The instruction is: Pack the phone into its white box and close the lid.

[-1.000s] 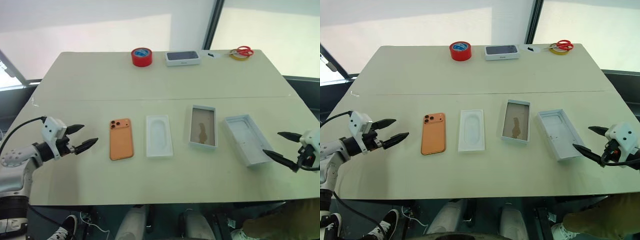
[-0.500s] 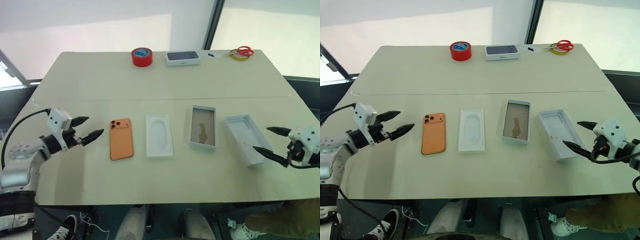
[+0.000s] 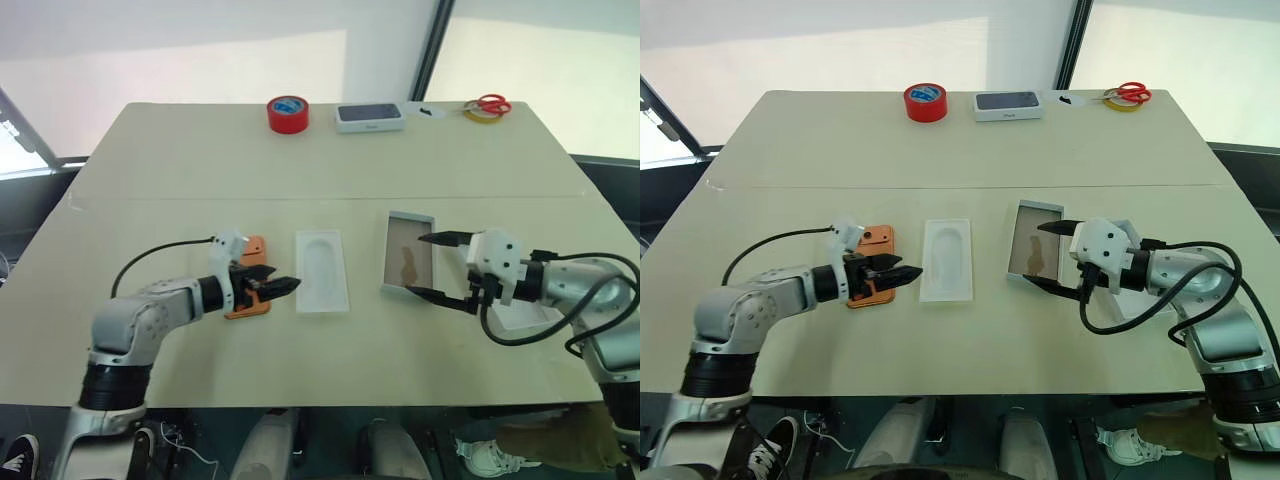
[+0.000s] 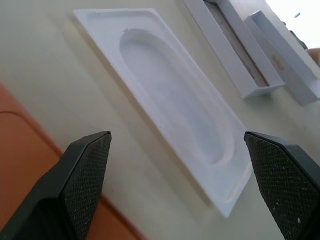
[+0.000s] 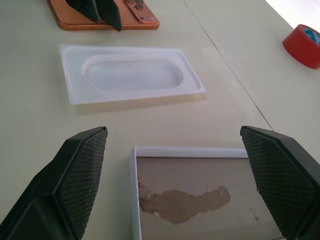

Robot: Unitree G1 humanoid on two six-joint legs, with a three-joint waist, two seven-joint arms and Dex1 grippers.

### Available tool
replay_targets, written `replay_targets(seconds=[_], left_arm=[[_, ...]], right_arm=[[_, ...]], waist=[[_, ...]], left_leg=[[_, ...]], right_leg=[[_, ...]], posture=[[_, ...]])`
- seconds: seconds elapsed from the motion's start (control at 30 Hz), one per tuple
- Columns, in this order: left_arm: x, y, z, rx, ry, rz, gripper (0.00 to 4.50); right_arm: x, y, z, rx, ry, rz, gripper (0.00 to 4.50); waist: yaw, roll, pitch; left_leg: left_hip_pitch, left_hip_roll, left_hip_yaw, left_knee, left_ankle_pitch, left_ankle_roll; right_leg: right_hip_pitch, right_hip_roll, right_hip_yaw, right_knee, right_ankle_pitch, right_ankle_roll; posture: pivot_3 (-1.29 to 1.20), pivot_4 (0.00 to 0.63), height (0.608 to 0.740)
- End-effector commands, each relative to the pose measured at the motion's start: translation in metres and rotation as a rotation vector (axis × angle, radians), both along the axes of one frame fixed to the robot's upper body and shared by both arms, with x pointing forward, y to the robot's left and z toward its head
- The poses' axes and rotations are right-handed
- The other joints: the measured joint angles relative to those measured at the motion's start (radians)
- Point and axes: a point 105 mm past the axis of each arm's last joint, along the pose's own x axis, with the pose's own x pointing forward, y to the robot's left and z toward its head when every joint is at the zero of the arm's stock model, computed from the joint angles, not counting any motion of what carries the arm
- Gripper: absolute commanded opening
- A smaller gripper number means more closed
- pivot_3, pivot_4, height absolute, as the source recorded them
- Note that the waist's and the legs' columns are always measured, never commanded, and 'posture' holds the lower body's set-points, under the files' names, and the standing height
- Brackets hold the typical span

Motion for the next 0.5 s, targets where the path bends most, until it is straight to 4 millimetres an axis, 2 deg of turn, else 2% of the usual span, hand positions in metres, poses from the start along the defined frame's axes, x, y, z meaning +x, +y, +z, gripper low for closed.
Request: replay_targets(seconds=[0.03,0.3,0.5], left_arm=[[0.009,-0.001,0.002,-0.043,0.031,0.05,4.47],[0.015,-0.027,-0.001,-0.155,0.184,0.035,4.47],[0.018,-0.034,-0.002,-0.146,0.226,0.028,4.47]], right_arm=[[-0.002,0.003,0.007,-0.008,-0.038,0.011,4.45],[0.0,0.004,0.007,-0.003,-0.047,0.004,4.45],[0.001,0.003,0.009,-0.004,-0.055,-0.008,4.45]], waist=[[-0.001,0.0,0.0],[0.001,0.0,0.0],[0.002,0.0,0.0]], left_leg=[[0.0,0.0,0.0,0.0,0.0,0.0],[0.0,0.0,0.0,0.002,-0.001,-0.001],[0.0,0.0,0.0,0.003,-0.001,-0.002]], right_leg=[[0.0,0.0,0.0,0.0,0.0,0.0],[0.001,0.0,-0.001,0.0,0.0,0.0],[0.002,0.0,-0.001,0.0,0.0,0.0]], posture=[[0.0,0.15,0.738],[0.0,0.15,0.738],[0.0,0.15,0.738]])
